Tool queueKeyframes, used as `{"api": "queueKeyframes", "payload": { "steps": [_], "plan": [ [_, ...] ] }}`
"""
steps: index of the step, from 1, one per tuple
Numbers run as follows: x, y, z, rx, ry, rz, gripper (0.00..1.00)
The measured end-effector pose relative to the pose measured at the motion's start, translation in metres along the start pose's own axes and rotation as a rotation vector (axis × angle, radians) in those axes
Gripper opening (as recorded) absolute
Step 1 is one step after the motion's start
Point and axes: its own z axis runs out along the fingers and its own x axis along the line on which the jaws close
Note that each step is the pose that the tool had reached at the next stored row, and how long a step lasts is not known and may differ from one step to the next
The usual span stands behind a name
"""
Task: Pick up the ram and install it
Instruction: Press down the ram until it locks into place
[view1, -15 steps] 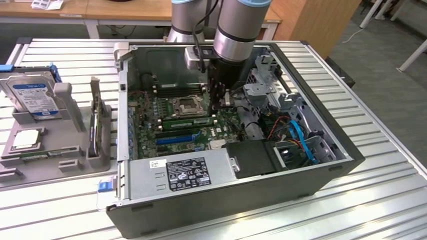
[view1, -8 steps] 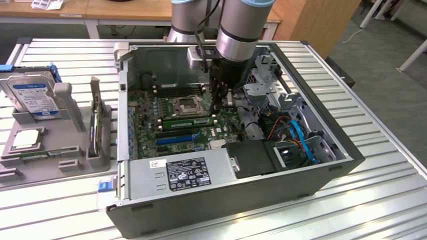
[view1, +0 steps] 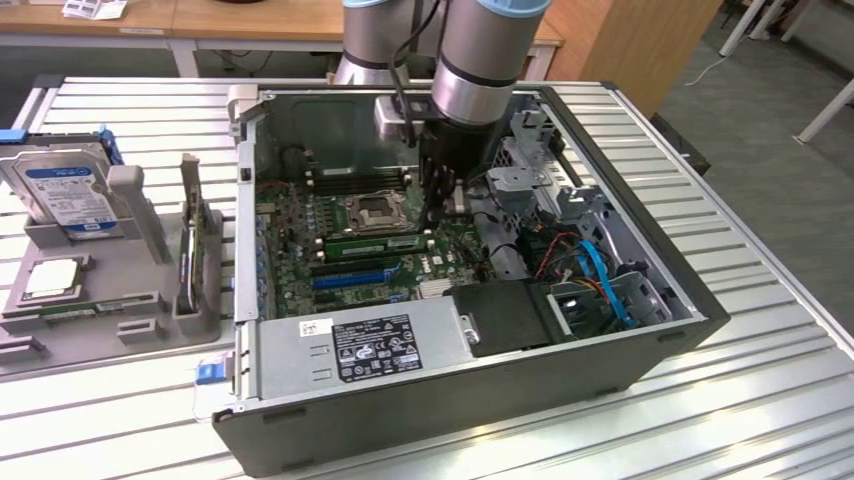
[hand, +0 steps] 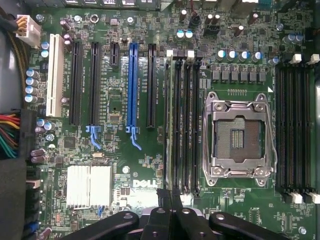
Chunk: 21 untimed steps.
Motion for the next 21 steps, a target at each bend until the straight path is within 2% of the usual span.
{"api": "queueKeyframes", "payload": {
  "steps": [8,21],
  "plan": [
    [0.0001,-0.0002,0.0046,-0.0001,0.0002,0.0,0.1],
    [0.0001,-0.0004,0.0067,-0.0001,0.0001,0.0,0.1]
  ]
}}
